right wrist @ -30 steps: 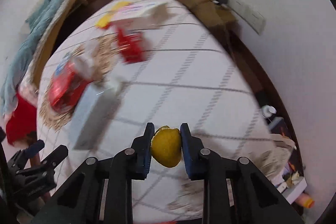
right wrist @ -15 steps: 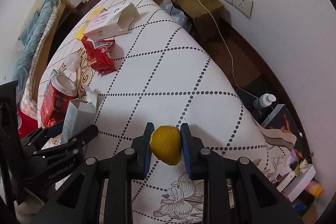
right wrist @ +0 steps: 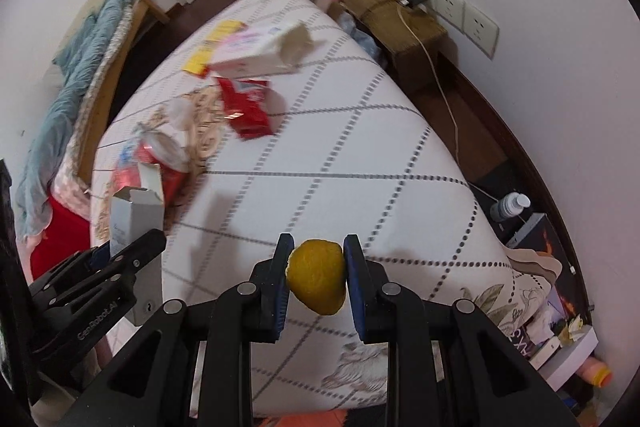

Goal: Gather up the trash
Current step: 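Grasp the white cardboard box with the left tool, then carry the box and yellow piece over the bin and open both tools, then move both open tools back over the table, then grasp the red snack packet with the right tool, then grasp the red cola can with the left tool, then carry the can and red packet over the bin and open both tools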

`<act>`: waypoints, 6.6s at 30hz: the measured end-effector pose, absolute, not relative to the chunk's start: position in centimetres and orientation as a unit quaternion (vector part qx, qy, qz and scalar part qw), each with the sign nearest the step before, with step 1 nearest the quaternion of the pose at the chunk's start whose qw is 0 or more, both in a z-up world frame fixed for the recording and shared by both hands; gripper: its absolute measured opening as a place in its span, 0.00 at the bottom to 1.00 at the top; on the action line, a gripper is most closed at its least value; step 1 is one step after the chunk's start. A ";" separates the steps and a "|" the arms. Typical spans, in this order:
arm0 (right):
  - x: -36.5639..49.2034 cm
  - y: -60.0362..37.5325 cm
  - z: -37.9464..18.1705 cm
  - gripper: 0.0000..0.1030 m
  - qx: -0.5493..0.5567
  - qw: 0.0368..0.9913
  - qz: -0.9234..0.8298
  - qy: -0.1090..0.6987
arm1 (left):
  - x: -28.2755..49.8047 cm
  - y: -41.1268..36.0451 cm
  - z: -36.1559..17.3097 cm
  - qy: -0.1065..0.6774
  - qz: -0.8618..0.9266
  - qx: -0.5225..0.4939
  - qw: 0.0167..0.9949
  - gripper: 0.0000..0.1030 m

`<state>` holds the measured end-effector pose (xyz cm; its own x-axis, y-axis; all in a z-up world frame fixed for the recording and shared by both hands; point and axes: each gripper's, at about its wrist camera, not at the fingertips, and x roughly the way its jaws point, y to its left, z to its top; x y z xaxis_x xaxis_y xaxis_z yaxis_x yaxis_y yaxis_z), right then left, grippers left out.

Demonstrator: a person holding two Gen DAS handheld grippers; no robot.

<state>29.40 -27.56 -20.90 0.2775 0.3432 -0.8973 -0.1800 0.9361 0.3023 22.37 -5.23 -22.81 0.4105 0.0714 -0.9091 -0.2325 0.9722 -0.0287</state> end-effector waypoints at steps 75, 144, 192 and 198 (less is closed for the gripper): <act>1.7 30.0 -32.4 1.00 -0.382 0.561 0.437 0.590 | -17.3 35.1 -30.2 0.478 0.497 -0.365 0.625 0.95; 39.1 -17.2 -23.7 0.29 0.022 0.782 0.200 0.590 | 25.9 3.8 -23.7 0.522 0.097 0.001 0.847 0.95; 35.6 -17.4 -22.6 0.29 -0.028 0.789 0.212 0.575 | 22.0 3.2 -23.1 0.503 0.182 -0.096 0.839 0.75; 31.3 -14.7 -18.3 0.29 -0.038 0.793 0.270 0.544 | 18.0 6.7 -19.0 0.465 0.210 -0.125 0.851 0.75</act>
